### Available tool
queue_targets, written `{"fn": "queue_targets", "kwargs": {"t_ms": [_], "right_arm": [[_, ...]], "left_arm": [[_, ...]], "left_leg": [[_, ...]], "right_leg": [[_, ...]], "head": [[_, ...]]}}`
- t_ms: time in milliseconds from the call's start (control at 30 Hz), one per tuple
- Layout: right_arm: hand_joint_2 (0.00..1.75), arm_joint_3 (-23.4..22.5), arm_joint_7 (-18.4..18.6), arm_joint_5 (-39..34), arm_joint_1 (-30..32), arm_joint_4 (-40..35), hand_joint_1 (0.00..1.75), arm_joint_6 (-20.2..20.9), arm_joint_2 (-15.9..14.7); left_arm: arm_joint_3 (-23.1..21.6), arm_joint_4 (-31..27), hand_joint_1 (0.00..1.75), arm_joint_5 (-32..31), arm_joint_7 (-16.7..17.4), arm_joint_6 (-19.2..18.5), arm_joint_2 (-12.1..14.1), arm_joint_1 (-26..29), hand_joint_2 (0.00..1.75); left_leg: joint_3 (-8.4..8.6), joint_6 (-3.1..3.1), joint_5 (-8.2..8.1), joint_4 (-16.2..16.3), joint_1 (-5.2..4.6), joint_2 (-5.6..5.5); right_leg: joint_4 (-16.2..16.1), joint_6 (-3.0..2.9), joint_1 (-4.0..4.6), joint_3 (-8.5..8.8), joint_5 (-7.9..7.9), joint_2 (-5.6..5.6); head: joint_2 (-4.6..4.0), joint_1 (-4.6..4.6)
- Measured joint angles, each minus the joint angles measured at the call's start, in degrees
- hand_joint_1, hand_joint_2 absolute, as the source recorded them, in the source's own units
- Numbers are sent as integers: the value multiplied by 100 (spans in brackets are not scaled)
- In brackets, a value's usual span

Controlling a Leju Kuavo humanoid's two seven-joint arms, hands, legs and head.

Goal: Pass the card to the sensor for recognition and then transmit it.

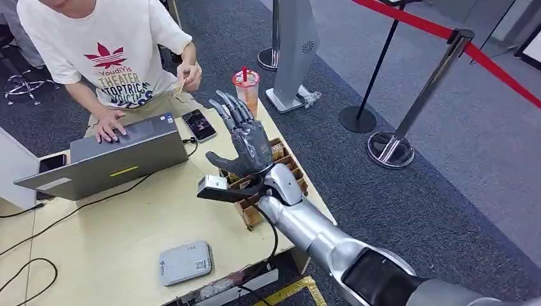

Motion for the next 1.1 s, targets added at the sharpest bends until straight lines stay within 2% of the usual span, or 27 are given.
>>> {"fn": "queue_targets", "kwargs": {"t_ms": [67,167,267,367,600,767,900,1100], "right_arm": [[175,92,50,39,9,-46,0,0,-61],[175,297,379,265,96,-276,0,29,-257],[175,498,986,661,274,-752,0,298,-538],[175,627,1298,872,455,-1221,0,581,-906],[175,706,1462,826,724,-1676,0,856,-1536],[175,518,1783,963,1365,-2069,0,887,-1894],[175,229,1867,1073,1908,-2341,0,887,-2033],[175,63,1902,1154,2122,-2505,0,907,-2096]], "left_arm": [[2,0,0,20,0,0,0,0,0],[20,0,0,96,0,0,-9,7,0],[61,-2,0,151,-2,0,-35,44,0],[129,-11,0,173,-17,-2,-66,55,0],[184,-59,0,234,-39,-33,-103,59,0],[184,-109,0,166,-39,-94,-118,72,0],[186,-111,0,151,-28,-103,-118,70,0],[186,-114,0,149,-15,-107,-118,72,0]], "left_leg": [[1,0,0,0,0,0],[0,0,0,0,0,-3],[-1,0,0,0,-2,-3],[-3,3,-4,0,-5,-3],[0,5,-6,2,-5,-3],[-3,4,-6,2,-4,-17],[-5,7,-10,0,-5,-13],[-3,5,-11,0,-4,-13]], "right_leg": [[0,0,0,0,0,0],[0,0,0,0,0,-3],[-1,1,0,0,-1,-2],[-4,2,-2,0,-2,-3],[-6,2,-1,1,-1,-3],[-6,2,-1,3,-2,-16],[-6,2,-1,2,-5,-11],[-6,2,-1,2,-5,-10]], "head": [[0,-2],[0,0],[0,0],[0,-2],[0,0],[0,0],[0,0],[0,0]]}}
